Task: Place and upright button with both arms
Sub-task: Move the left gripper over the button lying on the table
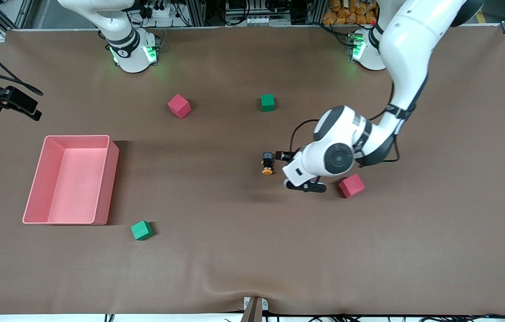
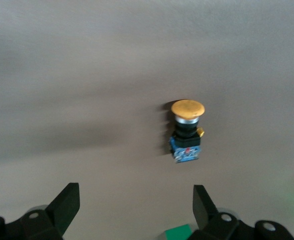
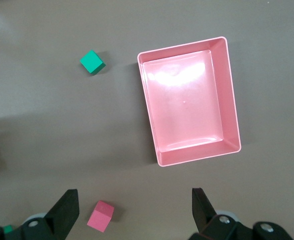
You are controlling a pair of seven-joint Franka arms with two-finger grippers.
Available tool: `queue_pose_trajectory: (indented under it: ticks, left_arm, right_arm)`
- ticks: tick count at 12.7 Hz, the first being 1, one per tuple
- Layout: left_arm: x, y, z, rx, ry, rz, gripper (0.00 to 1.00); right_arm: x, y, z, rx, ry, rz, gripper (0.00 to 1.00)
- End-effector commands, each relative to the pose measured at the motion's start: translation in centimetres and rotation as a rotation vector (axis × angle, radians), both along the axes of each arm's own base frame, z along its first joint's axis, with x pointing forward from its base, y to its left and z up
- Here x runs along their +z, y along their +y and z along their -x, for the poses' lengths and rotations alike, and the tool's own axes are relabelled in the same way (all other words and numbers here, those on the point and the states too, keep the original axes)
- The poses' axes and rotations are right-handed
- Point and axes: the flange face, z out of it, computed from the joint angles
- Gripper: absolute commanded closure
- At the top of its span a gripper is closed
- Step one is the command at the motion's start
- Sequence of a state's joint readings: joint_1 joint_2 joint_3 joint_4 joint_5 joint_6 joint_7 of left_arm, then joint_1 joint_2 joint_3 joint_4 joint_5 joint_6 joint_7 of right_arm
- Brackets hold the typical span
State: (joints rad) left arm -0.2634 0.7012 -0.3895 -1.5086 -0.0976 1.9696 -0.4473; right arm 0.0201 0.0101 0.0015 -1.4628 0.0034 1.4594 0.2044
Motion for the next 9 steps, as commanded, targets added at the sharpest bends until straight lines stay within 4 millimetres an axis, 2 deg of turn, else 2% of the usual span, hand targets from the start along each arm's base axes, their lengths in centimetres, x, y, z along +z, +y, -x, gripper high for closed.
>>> queue_pose_trajectory:
  ticks: [1,3,5,9]
  left_arm:
    - [-2.2,-3.8,0.1,0.025,-0.004,-0.037,0.00]
    - [-4.3,-5.5,0.6,0.034,-0.004,-0.071,0.00]
    - [-6.1,-5.4,0.9,0.032,-0.001,-0.108,0.02]
    - [-6.3,-5.5,0.9,0.036,-0.002,-0.113,0.05]
  right_arm:
    - [0.9,-0.9,0.3,0.012,-0.008,-0.033,0.00]
    - [0.7,-1.0,0.5,0.011,-0.020,-0.032,0.00]
    - [0.7,-1.0,0.4,0.013,-0.023,-0.025,0.00]
    - [0.7,-0.7,0.5,0.019,-0.018,-0.020,0.00]
